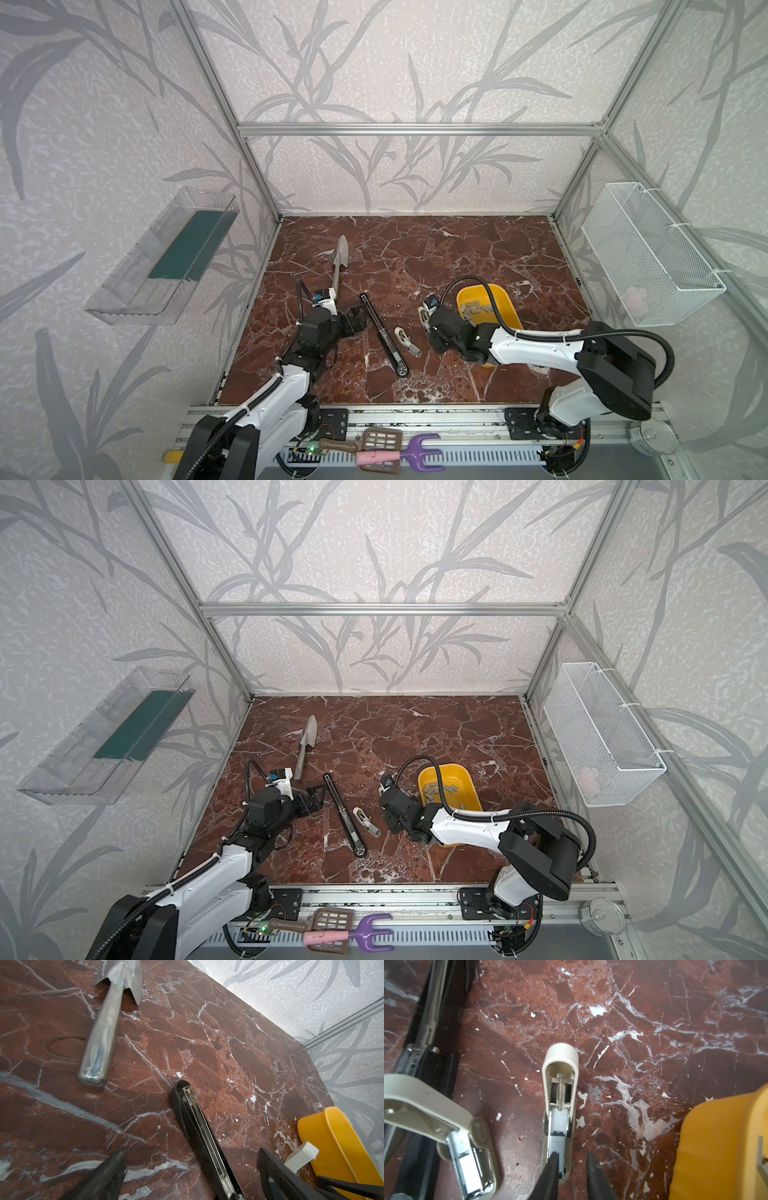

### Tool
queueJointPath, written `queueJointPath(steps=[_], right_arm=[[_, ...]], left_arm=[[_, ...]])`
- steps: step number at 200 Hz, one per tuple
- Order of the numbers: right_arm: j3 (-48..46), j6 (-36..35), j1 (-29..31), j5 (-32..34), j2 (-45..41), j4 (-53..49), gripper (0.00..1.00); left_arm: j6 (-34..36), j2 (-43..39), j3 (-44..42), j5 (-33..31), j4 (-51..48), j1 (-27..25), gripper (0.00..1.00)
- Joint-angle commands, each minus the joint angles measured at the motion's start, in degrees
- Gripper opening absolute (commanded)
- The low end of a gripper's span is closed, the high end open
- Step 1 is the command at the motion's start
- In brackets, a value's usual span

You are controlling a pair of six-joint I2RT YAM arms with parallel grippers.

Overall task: Load the staples into the stapler
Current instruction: 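Open the right gripper to release the strip in the beige stapler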

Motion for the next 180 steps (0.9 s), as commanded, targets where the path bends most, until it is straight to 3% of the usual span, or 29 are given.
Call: queueJointPath(steps=[1,94,180], right_arm=[[2.57,0.27,0.31,1.32,1.62,-1.73,0.25],[6.58,-0.44,0.21,2.78,6.3,-3.97,0.25],[3.95,3.15,0.23,2.06,4.25,-7.15,0.23]], left_arm=[[0.12,-0.09,1.59,-0.31,0.38,-0.19,0.98],[0.15,-0.15,1.49,-0.09,0.52,-0.19,0.98],[0.16,-0.27,1.49,-0.03,0.55,-0.19,0.98]])
